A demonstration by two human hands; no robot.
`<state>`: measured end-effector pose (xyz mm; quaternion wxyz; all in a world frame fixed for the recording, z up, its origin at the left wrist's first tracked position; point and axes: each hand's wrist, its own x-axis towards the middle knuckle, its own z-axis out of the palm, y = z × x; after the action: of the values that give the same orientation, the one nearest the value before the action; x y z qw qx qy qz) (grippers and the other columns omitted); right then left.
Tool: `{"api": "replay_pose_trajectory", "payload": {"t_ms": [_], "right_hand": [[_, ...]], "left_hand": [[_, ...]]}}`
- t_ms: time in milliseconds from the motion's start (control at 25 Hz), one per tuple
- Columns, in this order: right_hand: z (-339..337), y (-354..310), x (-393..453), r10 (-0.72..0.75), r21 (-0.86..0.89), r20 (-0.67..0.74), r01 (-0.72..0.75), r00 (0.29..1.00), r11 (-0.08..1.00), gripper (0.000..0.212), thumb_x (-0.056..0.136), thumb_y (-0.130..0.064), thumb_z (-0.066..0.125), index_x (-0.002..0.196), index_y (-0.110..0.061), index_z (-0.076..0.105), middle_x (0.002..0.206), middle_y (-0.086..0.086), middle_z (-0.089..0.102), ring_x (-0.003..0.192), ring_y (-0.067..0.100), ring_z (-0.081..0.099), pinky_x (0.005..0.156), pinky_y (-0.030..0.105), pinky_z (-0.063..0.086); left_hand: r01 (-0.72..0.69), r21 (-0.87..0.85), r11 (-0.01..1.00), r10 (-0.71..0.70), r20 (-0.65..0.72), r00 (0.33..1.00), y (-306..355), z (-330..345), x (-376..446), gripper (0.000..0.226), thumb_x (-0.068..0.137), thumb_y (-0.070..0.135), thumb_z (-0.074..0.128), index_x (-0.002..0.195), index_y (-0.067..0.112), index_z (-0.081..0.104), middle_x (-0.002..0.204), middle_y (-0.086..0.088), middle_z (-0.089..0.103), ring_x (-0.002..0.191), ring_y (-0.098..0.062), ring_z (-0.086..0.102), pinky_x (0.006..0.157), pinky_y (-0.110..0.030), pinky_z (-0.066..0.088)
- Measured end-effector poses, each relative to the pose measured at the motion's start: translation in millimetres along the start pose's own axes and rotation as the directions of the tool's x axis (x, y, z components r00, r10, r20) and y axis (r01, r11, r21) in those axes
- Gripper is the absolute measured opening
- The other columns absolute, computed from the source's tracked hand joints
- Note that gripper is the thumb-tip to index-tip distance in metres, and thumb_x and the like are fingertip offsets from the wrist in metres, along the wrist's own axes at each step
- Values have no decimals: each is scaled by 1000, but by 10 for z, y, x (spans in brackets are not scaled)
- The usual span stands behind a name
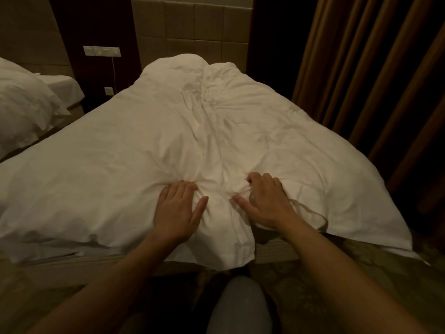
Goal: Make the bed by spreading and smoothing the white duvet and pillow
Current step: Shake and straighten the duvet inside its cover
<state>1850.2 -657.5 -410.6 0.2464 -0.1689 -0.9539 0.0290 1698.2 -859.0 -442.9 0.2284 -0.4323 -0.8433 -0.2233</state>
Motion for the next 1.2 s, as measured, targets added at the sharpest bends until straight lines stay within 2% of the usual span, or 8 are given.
{"api": "replay_pose_trajectory", "payload": {"t_ms": [200, 480, 640, 720, 920, 1000, 1080, 1200], "right_hand": [[-88, -118, -31, 4, -53, -202, -15, 979, 998, 64, 92, -74, 27, 94, -16, 53, 81, 3, 63, 74, 23, 56, 70, 36, 41], [332, -42, -273, 190, -2, 80, -190, 979, 982, 66, 93, -76, 28, 114, -19, 54, 113, 0, 59, 104, 25, 49, 91, 38, 33], [56, 272, -382, 50, -106, -220, -75, 974, 992, 53, 94, -69, 31, 95, -21, 54, 90, 3, 58, 83, 28, 53, 75, 40, 39], [-127, 650, -527, 180, -183, -278, -236, 944, 954, 49, 91, -65, 35, 103, -22, 54, 100, 7, 58, 90, 30, 53, 78, 43, 44], [-300, 1507, -1022, 679, -99, -54, -681, 732, 725, 75, 87, -85, 18, 136, -31, 33, 147, 5, 30, 137, 33, 30, 112, 55, 28], [-313, 1782, -1205, 821, 4, 44, -822, 569, 570, 81, 88, -85, 22, 150, -34, 16, 163, 3, 7, 149, 35, 11, 118, 60, 16], [-276, 2012, -1403, 899, 136, 100, -901, 426, 412, 87, 86, -86, 27, 153, -35, 8, 165, 2, -3, 151, 38, 4, 118, 64, 14], [-221, 2239, -1600, 931, 276, 140, -916, 338, 291, 92, 84, -86, 35, 155, -40, 0, 166, 0, -10, 151, 41, -1, 116, 66, 18]], "left_hand": [[-8, -35, 999, 7, -47, 999, -35, -80, 52, 49, 102, 56, 25, 110, 23, 61, 110, 2, 64, 105, -23, 57, 96, -38, 35], [-31, -13, 999, 31, -18, 999, -52, -61, 91, 44, 100, 53, 29, 103, 24, 63, 106, 3, 65, 106, -23, 59, 91, -39, 34], [-8, -41, 999, 6, -28, 1000, 7, -77, 123, 46, 99, 52, 28, 100, 22, 63, 103, 1, 65, 103, -26, 58, 90, -43, 37], [8, -77, 997, -13, -70, 997, 157, -95, 183, 46, 100, 51, 28, 98, 20, 62, 100, 0, 63, 97, -26, 57, 89, -44, 37], [-127, -161, 979, 110, -109, 988, 1005, -8, 419, 47, 101, 51, 32, 104, 17, 64, 105, -3, 62, 100, -26, 54, 87, -44, 38], [-199, -173, 965, 188, -80, 979, 1377, 125, 447, 48, 100, 54, 33, 106, 17, 64, 107, -2, 61, 101, -25, 54, 88, -44, 38], [-224, -175, 959, 223, -29, 974, 1615, 281, 445, 53, 99, 58, 30, 107, 18, 63, 108, -2, 60, 101, -25, 54, 87, -43, 39], [-210, -106, 972, 217, 60, 974, 1750, 482, 434, 61, 98, 65, 20, 108, 21, 61, 109, -2, 58, 102, -25, 54, 88, -44, 41]]}}
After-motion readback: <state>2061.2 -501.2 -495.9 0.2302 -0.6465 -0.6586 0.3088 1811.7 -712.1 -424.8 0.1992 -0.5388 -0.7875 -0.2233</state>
